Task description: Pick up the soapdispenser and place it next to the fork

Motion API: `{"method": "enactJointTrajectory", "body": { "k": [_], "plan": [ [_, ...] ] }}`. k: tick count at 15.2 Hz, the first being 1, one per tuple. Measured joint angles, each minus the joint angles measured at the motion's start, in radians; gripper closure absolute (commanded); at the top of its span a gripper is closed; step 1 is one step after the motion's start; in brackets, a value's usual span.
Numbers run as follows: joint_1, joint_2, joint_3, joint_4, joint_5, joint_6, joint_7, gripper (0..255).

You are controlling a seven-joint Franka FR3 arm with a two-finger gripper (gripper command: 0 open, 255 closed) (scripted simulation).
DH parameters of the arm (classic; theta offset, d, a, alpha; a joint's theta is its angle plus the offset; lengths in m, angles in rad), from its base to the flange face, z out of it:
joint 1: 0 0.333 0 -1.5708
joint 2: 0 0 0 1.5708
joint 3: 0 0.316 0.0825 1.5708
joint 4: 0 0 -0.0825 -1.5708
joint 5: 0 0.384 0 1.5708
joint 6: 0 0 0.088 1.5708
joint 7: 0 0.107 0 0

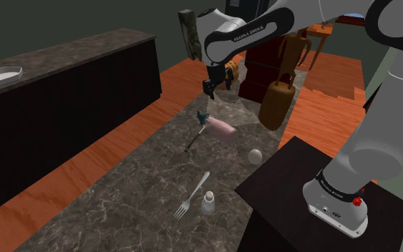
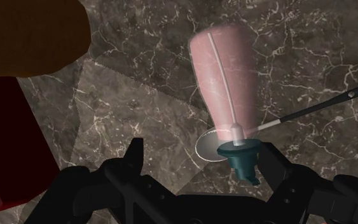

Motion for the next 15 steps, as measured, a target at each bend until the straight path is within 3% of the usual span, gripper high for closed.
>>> {"method": "enactJointTrajectory", "body": {
  "k": [1, 2, 11, 12, 15],
  "plan": [
    [0.000, 0.000, 0.000, 0.000, 0.000, 0.000, 0.000, 0],
    [0.000, 0.000, 0.000, 0.000, 0.000, 0.000, 0.000, 255],
    [0.000, 0.000, 0.000, 0.000, 0.000, 0.000, 0.000, 255],
    [0.000, 0.000, 0.000, 0.000, 0.000, 0.000, 0.000, 0],
    [-0.021, 0.003, -0.002, -0.037, 0.031, 0.072, -0.069, 0]
  ]
}}
